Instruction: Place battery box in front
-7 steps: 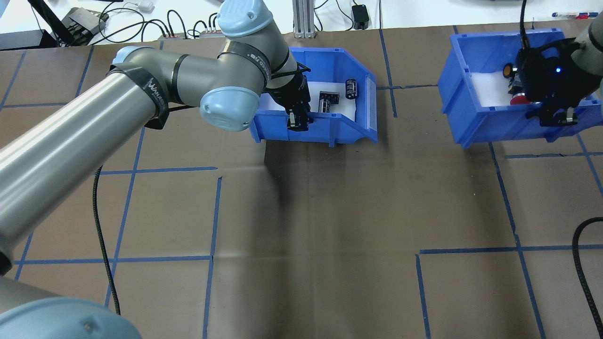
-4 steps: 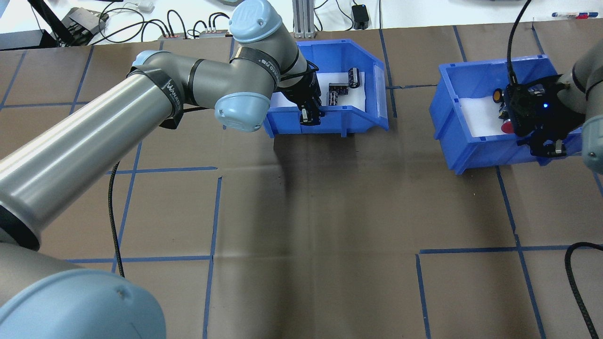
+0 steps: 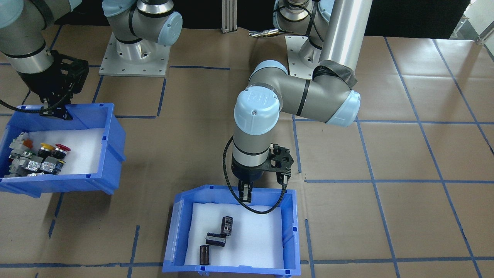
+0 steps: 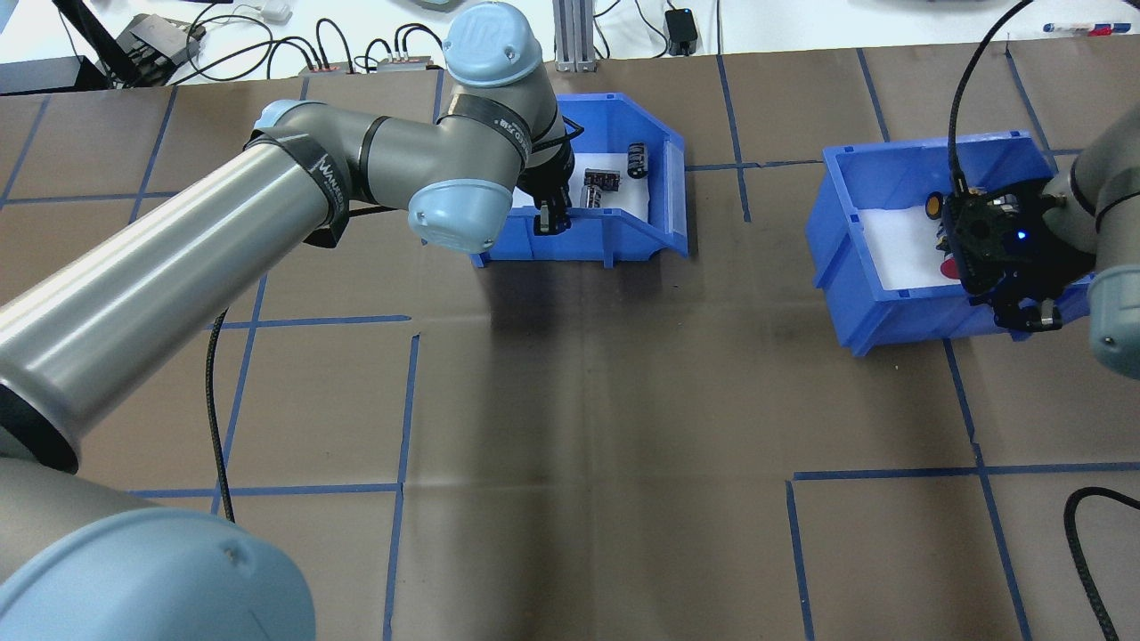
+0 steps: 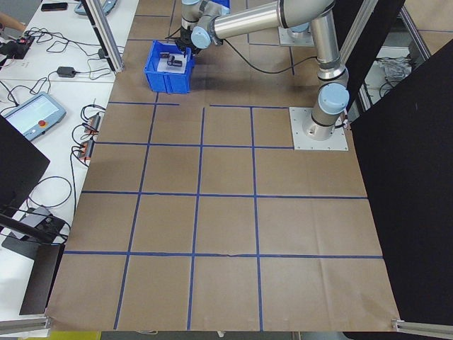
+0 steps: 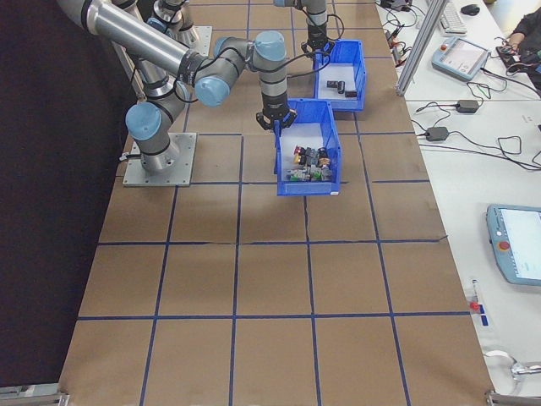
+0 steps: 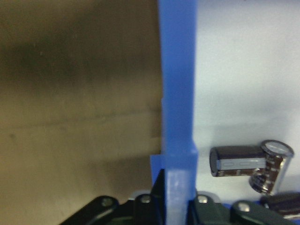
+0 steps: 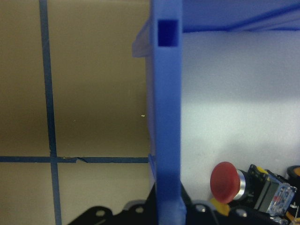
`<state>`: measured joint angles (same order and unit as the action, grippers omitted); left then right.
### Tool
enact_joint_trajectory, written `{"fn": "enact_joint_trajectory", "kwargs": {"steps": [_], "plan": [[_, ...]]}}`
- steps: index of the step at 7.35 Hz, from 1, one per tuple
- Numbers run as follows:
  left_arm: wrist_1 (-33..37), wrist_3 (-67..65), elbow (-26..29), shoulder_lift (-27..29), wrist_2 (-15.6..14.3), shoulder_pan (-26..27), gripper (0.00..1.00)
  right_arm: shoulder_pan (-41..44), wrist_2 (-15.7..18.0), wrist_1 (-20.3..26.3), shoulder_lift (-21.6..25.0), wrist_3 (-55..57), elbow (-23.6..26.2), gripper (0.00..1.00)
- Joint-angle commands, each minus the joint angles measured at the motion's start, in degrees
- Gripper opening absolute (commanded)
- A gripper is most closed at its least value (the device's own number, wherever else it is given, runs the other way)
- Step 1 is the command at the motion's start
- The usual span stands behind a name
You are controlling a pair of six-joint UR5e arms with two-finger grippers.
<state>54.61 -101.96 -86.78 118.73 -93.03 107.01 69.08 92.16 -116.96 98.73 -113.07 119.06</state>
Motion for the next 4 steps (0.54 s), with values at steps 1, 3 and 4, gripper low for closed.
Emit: {"fn": "enact_joint_trajectory", "kwargs": {"steps": [1, 3, 4], "plan": [[0.05, 0.27, 0.12, -0.52, -3.48, 0.39, 0.86, 0.01, -0.05, -0.02, 1.81, 0.30, 2.05, 0.00], [1.37, 10.64, -0.05, -3.05, -2.52, 0.57, 0.86, 0.44, -0.66, 0.24, 5.49, 0.56, 5.20, 0.00], [3.81, 17.35, -0.66, -6.11, -1.64, -0.13, 0.87, 0.71, -0.75, 0.24, 7.08, 0.65, 7.05, 0.00]]}}
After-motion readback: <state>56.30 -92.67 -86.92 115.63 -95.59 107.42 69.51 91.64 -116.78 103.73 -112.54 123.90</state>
